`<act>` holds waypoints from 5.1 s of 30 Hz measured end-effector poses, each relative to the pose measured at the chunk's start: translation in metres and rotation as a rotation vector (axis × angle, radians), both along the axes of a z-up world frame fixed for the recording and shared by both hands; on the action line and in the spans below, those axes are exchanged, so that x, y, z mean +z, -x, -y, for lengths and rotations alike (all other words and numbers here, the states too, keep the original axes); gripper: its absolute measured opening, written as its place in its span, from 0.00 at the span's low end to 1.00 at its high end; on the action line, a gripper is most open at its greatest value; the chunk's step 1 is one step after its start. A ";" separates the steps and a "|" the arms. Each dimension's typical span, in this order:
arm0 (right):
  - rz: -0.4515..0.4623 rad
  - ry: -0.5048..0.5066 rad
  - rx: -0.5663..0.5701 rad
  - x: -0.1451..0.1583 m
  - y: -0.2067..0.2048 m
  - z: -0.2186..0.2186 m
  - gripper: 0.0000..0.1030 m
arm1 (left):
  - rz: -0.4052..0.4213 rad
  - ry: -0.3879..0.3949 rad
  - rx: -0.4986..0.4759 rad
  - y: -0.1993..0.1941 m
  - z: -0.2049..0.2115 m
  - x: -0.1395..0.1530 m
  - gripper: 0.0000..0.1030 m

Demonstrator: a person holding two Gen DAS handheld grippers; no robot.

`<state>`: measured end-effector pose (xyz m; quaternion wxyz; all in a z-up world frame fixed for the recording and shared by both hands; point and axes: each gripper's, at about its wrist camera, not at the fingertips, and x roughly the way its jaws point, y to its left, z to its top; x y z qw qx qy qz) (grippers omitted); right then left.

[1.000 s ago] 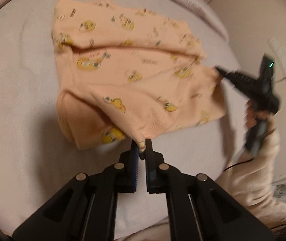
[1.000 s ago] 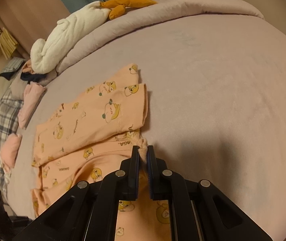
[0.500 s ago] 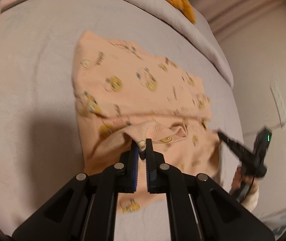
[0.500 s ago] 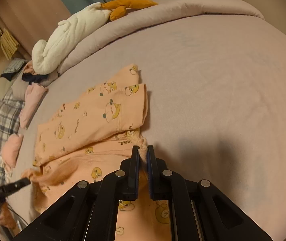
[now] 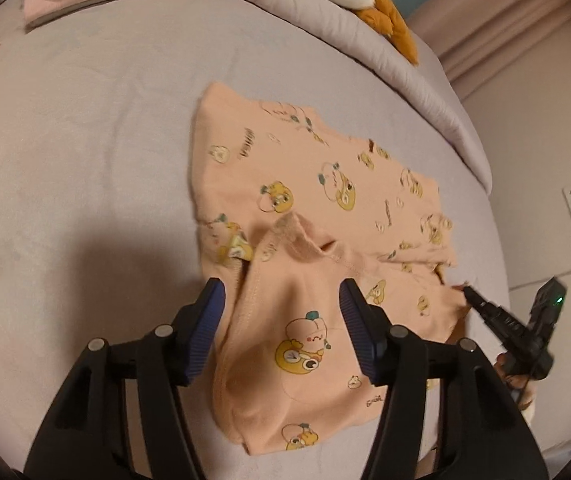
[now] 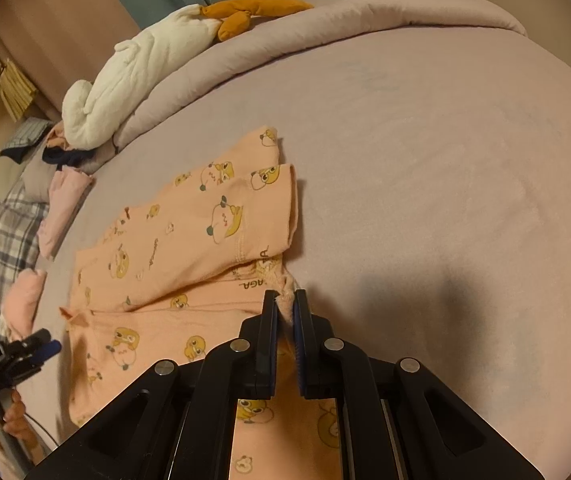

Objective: Fold small clothes

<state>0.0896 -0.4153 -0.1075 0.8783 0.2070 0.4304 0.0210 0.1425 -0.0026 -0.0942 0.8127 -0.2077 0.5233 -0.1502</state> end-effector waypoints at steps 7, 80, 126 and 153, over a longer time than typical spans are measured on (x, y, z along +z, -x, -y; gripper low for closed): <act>0.015 0.012 0.009 0.003 0.004 -0.004 0.08 | 0.007 -0.081 -0.012 -0.016 0.016 -0.021 0.23; -0.108 -0.033 -0.182 -0.018 -0.017 0.019 0.75 | -0.027 -0.213 0.079 0.007 -0.009 -0.024 0.75; 0.022 -0.008 -0.011 0.016 0.069 -0.034 0.17 | 0.017 -0.273 -0.054 0.104 0.038 -0.005 0.11; 0.170 0.281 0.358 0.068 0.057 -0.160 0.17 | 0.111 -0.270 0.065 0.130 -0.018 0.031 0.42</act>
